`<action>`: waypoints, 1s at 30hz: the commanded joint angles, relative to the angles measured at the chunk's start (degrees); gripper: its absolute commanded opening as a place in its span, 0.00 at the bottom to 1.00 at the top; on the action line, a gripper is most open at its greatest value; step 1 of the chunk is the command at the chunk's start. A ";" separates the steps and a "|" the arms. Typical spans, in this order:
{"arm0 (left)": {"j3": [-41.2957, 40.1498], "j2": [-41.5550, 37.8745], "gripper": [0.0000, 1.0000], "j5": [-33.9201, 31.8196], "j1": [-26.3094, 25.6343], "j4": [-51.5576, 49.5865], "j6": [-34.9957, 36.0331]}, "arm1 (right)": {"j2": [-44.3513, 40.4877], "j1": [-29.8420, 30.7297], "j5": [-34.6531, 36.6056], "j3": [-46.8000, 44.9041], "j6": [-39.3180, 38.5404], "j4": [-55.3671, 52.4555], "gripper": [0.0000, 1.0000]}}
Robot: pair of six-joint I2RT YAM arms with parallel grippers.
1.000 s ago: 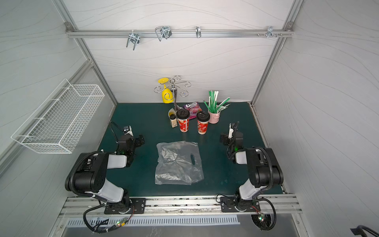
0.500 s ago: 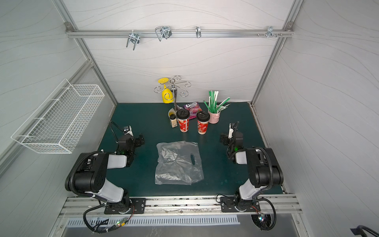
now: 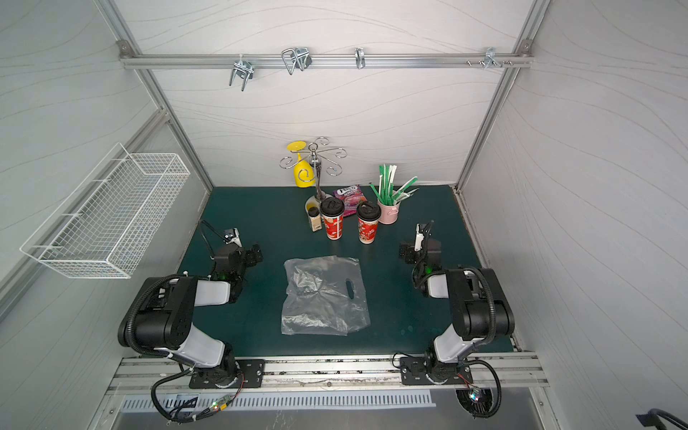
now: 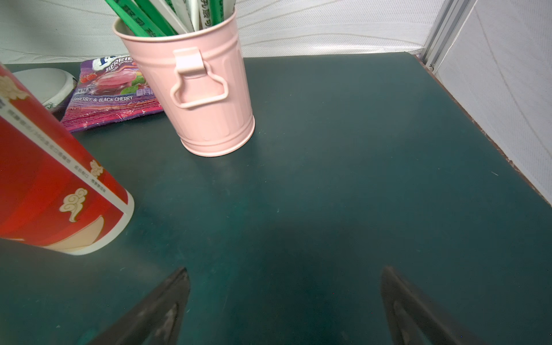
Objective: Pack milk tea into plastic carrier bags
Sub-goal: Pick up the plastic carrier bag from the center of the board.
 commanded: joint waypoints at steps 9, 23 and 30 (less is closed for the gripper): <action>25.66 -21.69 0.99 -5.47 -5.87 -57.67 -23.18 | -21.92 5.50 5.14 6.59 6.83 -28.37 0.99; 42.16 -18.45 0.99 3.34 -40.49 -85.56 -42.33 | -22.39 10.90 -12.93 26.43 23.65 -81.97 0.99; 50.51 -0.91 0.78 1.81 -54.87 -86.35 -48.93 | -22.71 7.25 -9.40 22.58 29.64 -83.75 0.99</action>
